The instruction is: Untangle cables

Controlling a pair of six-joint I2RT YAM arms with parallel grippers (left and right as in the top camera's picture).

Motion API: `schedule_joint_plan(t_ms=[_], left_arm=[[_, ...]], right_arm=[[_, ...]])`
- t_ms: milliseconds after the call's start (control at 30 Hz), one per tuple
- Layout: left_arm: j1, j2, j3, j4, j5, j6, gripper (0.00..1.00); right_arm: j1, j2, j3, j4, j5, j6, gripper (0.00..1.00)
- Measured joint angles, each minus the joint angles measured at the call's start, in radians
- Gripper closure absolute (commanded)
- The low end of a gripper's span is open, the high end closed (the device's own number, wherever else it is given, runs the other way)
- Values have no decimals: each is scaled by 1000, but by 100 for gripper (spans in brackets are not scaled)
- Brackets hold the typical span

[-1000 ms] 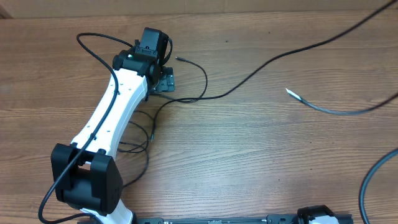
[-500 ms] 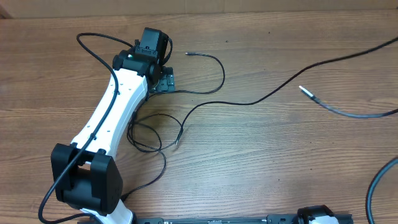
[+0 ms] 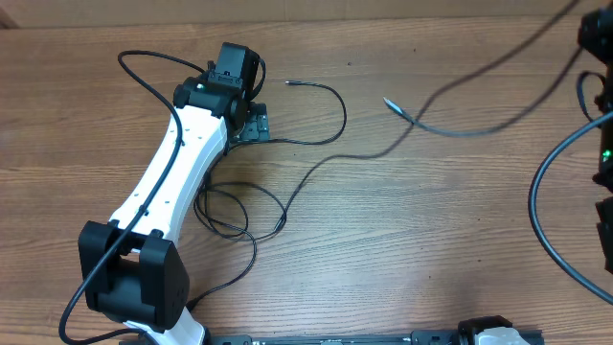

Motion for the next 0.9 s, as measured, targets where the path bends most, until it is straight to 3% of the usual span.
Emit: schedule_joint_plan(t_ms=[233, 400, 700, 900], left_arm=[[0, 0, 0, 0, 0, 0, 1], [0, 0, 0, 0, 0, 0, 0], [0, 0, 0, 0, 0, 0, 1], [0, 0, 0, 1, 0, 0, 0]], right_arm=[[0, 0, 0, 189, -104, 119, 96], [0, -2, 0, 312, -132, 116, 96], [0, -4, 0, 445, -90, -237, 96], [-2, 36, 0, 527, 114, -606, 96]])
